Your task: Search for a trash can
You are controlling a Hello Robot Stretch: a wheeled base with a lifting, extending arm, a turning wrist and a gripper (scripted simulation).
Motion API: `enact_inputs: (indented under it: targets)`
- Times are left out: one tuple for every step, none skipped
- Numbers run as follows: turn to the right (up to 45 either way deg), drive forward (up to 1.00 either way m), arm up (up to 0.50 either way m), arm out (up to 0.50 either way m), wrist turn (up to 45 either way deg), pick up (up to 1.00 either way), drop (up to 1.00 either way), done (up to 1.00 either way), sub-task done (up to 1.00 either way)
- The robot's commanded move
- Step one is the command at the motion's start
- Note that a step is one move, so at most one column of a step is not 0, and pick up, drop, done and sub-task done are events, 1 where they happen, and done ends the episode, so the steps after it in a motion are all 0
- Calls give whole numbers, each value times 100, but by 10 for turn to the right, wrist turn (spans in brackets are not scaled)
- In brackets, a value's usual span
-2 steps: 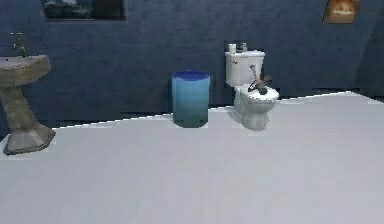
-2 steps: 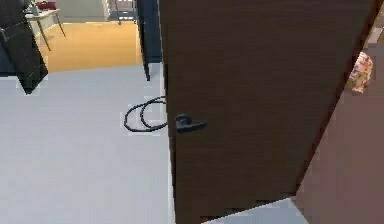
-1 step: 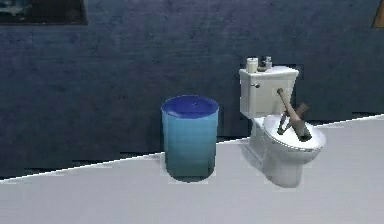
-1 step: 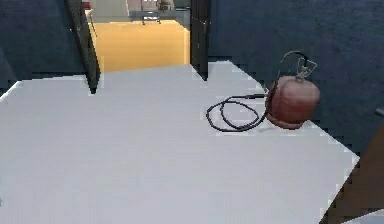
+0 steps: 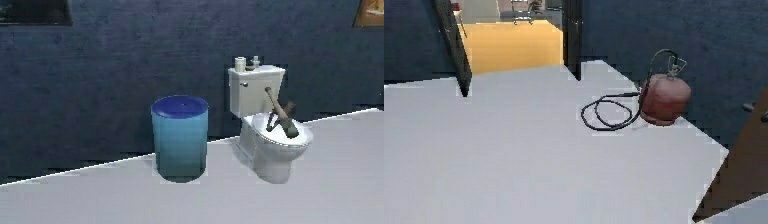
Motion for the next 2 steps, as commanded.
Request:
enact_inputs:
  targets:
    - [0,70,0,0,0,0,0,0,0]
    - [0,0,0,0,0,0,0,100,0]
